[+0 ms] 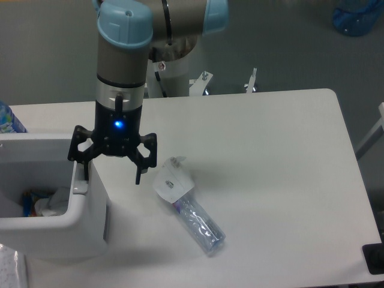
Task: Open the trash can
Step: 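Lift the gripper up away from the opened trash can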
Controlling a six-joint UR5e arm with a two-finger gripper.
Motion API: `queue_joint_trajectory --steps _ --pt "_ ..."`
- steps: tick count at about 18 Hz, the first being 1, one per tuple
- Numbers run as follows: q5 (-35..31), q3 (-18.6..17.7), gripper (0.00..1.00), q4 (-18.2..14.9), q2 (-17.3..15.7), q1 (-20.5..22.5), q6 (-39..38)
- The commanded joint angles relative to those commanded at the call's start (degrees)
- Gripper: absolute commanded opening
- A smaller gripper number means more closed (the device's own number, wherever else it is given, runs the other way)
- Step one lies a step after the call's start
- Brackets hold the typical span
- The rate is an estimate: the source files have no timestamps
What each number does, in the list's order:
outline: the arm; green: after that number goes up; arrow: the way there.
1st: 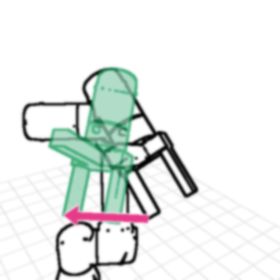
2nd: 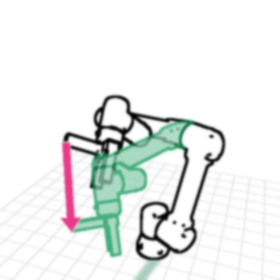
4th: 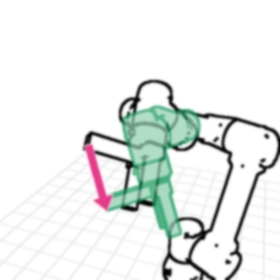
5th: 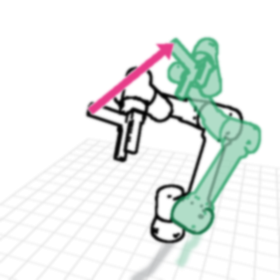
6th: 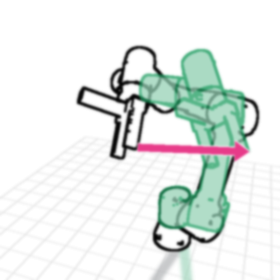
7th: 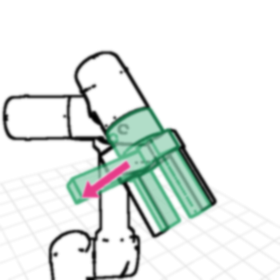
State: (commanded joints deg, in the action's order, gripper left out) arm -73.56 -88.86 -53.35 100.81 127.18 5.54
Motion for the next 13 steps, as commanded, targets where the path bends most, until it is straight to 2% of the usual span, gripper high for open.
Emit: queue_joint_trajectory --steps 3,7,9,13 --pt "0.0 1.1 1.00 0.2 -0.1 0.1 0.7" --pt "-0.3 5.2 1.00 3.2 0.1 0.7 2.3" --pt "-1.1 6.7 1.00 3.4 0.1 1.9 4.2" --pt "-11.6 8.1 1.00 3.2 0.0 3.3 8.8"
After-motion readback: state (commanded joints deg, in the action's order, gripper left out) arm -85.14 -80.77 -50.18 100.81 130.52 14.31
